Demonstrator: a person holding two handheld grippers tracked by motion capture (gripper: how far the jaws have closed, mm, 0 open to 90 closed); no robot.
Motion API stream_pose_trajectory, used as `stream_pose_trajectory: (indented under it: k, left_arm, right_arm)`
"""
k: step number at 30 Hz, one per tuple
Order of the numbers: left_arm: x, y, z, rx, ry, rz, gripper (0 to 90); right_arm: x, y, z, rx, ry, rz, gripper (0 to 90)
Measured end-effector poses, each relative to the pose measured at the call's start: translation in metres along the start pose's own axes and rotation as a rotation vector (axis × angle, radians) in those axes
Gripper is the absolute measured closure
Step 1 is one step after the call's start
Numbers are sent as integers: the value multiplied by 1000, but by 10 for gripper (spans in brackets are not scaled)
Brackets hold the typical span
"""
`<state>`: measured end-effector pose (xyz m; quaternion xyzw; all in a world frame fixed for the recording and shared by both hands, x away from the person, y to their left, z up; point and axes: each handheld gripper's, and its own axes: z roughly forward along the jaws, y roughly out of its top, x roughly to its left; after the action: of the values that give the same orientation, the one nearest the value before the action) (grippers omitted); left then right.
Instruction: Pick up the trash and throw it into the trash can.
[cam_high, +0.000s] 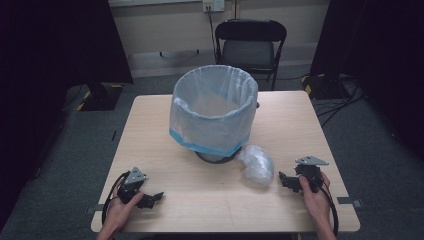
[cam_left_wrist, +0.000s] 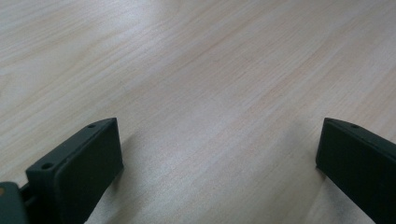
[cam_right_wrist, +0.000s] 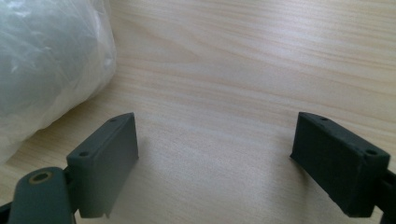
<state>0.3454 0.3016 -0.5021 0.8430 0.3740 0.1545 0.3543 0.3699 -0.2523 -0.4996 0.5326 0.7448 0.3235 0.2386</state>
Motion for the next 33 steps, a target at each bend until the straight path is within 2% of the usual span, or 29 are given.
stream_pose_trajectory:
  k: [9, 10, 11, 14, 18, 20, 22, 25, 28, 33]
  left_arm:
    - [0, 0, 0, 0, -1, 0, 0]
    - [0, 0, 0, 0, -1, 1, 0]
    - [0, 0, 0, 0, -1, 1, 0]
    - [0, 0, 0, 0, -1, 2, 0]
    - [0, 0, 0, 0, -2, 2, 0]
    - [0, 0, 0, 0, -1, 1, 0]
    - [0, 0, 0, 0, -1, 1, 0]
    - [0, 0, 0, 0, -1, 1, 0]
    - [0, 0, 0, 0, 1, 0, 0]
    - [-1, 0, 0, 1, 5, -2, 0]
  right_arm:
    - [0, 1, 0, 3, -2, 8, 141]
    - [0, 2, -3, 6, -3, 27, 206]
    - [-1, 3, -4, 5, 6, 36, 202]
    - [0, 10, -15, -44, 18, 55, 177]
    - [5, 26, -29, -100, 51, 30, 157]
    - [8, 35, -36, -134, 83, 42, 148]
    - [15, 44, -39, -159, 109, 42, 142]
    - [30, 54, -35, -152, 129, 1, 141]
    - [44, 61, -28, -155, 145, -6, 144]
    - [63, 60, -13, -111, 162, -30, 142]
